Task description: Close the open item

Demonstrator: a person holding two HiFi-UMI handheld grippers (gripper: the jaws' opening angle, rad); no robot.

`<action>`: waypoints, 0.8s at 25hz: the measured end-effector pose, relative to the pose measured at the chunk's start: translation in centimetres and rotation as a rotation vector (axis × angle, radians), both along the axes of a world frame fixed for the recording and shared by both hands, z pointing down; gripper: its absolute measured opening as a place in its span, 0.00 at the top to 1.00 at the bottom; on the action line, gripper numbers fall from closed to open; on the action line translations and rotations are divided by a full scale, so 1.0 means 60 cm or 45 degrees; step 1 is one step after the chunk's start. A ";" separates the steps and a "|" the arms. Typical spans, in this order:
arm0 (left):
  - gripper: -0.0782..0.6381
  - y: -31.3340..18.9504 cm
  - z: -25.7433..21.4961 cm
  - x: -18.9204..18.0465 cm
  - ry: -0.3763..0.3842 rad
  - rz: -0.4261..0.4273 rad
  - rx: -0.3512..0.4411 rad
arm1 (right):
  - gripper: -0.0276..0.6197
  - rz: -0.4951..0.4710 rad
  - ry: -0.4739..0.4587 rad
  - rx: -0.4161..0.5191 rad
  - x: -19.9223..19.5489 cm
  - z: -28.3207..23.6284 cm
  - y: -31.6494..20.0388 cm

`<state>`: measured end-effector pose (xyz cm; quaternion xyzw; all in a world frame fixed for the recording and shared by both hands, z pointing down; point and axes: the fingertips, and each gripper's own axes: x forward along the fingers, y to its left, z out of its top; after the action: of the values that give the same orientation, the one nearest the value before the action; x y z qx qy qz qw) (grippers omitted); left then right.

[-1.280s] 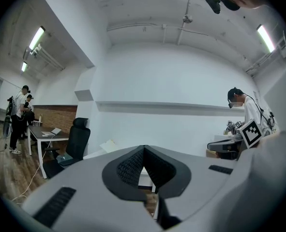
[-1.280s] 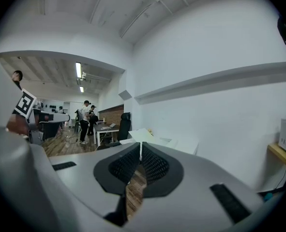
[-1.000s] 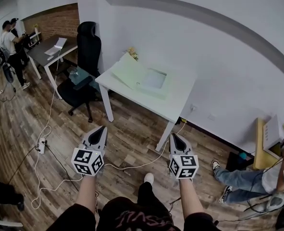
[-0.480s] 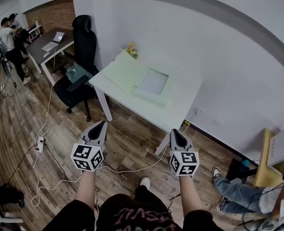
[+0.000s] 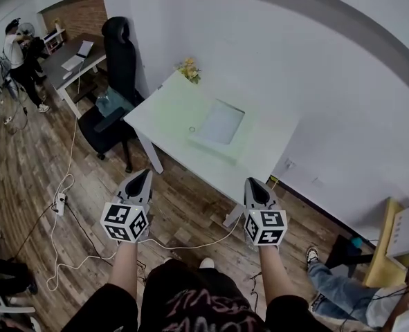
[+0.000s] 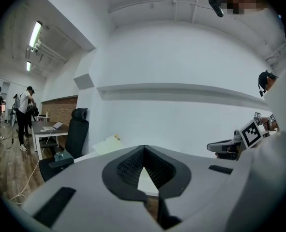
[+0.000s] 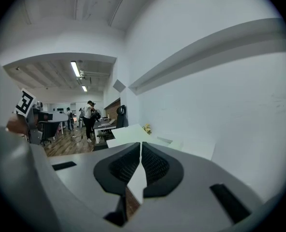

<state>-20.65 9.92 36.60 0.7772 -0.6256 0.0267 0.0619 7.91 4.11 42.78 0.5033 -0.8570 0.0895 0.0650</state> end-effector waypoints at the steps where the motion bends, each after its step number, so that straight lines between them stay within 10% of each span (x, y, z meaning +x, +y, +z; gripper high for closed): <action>1: 0.87 -0.008 0.000 0.001 -0.002 -0.003 0.000 | 0.92 0.003 -0.003 -0.003 0.003 0.001 -0.010; 20: 0.87 -0.293 0.046 -0.046 0.027 0.073 -0.058 | 0.92 0.120 0.004 -0.091 -0.015 0.048 -0.249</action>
<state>-23.42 -7.65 39.36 0.7935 -0.6015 0.0345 0.0855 7.00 -10.80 45.69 0.5407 -0.8285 0.1222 0.0801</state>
